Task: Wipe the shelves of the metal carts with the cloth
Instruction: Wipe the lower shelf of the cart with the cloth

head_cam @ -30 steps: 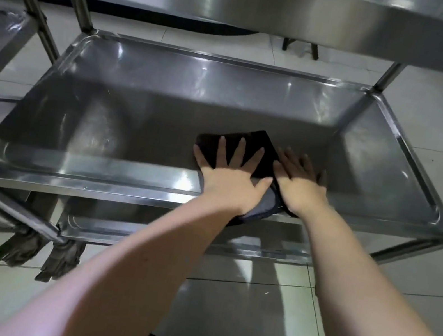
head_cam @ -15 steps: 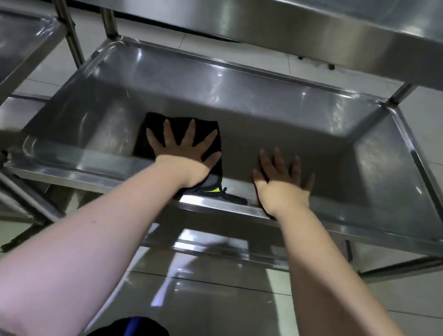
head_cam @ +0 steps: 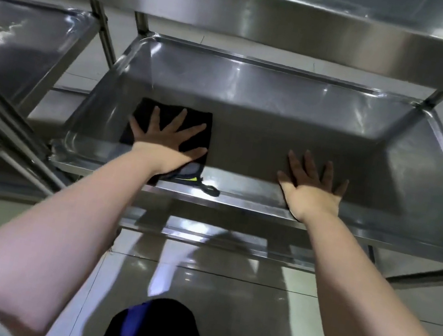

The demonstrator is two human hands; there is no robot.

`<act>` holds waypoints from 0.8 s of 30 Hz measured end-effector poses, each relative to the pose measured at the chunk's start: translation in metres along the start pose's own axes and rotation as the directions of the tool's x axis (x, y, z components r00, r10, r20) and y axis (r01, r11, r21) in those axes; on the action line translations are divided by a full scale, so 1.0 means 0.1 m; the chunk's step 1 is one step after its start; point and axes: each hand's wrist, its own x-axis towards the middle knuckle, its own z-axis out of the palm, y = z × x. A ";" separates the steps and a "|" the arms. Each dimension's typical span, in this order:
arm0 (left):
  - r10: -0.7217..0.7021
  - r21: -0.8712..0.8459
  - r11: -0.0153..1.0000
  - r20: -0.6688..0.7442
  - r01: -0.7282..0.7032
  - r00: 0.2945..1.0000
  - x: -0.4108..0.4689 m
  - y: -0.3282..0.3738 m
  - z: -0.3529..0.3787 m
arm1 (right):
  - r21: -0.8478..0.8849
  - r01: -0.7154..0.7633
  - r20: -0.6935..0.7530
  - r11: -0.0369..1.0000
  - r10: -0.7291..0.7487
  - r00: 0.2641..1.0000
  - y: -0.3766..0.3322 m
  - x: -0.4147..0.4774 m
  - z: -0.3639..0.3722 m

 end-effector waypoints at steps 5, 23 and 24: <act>-0.077 0.006 0.997 0.005 0.077 0.997 0.01 0.02 -0.02 | -0.041 -0.020 0.018 0.999 0.021 1.000 -0.08 -0.02 -0.01; -0.109 -0.036 0.993 0.057 0.112 0.992 -0.30 -0.66 -0.06 | 0.003 -0.034 0.052 0.999 0.034 0.998 -0.06 -0.07 -0.06; -0.120 -0.024 0.992 0.054 0.122 0.991 -0.30 -0.71 -0.05 | -0.008 -0.035 0.049 0.999 0.035 0.998 -0.06 -0.07 -0.05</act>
